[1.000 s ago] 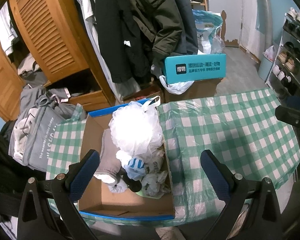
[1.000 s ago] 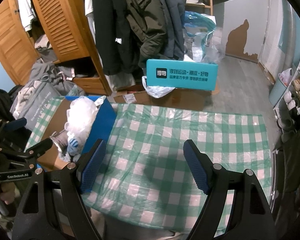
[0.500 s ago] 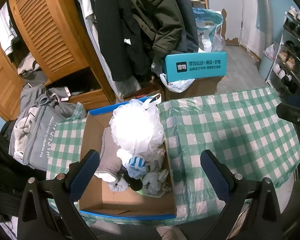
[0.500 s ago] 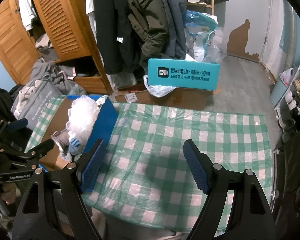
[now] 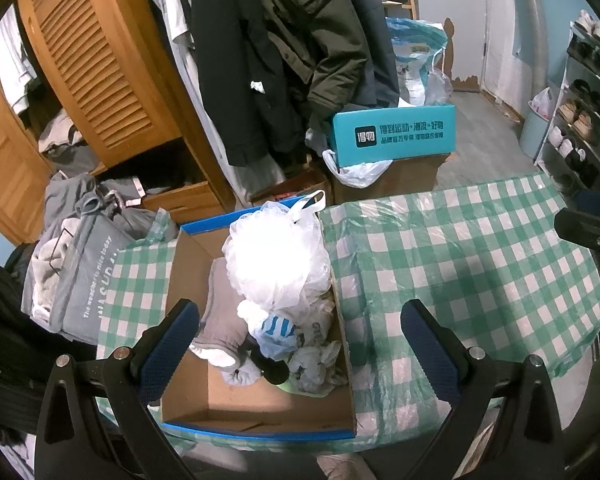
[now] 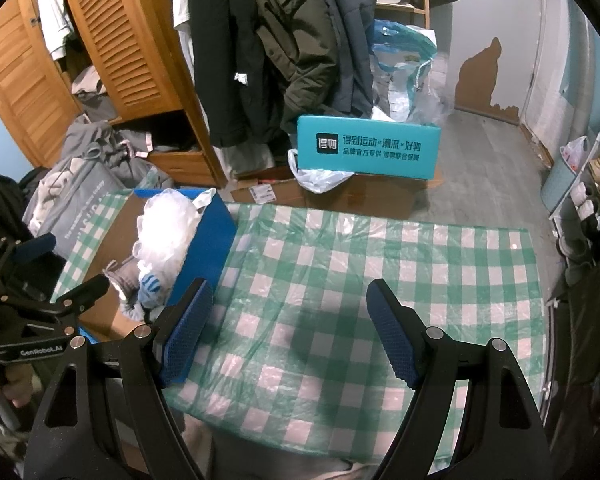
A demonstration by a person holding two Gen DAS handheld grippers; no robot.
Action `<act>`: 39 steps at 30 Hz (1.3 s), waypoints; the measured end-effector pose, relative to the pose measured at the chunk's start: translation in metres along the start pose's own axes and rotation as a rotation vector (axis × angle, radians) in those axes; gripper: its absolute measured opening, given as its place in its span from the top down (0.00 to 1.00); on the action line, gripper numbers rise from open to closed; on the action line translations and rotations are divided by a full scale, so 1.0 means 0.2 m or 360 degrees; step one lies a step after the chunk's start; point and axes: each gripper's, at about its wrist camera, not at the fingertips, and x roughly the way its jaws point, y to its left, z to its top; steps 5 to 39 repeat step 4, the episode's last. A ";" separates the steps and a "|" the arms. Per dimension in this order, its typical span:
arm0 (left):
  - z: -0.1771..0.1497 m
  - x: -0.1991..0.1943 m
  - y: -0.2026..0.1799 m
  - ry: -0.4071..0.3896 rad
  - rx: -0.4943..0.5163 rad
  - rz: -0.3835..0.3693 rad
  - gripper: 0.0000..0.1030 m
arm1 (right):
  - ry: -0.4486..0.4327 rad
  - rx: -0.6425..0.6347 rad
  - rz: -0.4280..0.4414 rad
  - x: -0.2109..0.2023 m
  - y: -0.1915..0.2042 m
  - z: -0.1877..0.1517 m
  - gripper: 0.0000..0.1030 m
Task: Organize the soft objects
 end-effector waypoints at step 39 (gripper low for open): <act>0.00 -0.01 0.00 -0.0003 0.0004 0.0001 0.01 | 0.0001 0.0001 -0.0001 0.00 0.00 0.00 0.23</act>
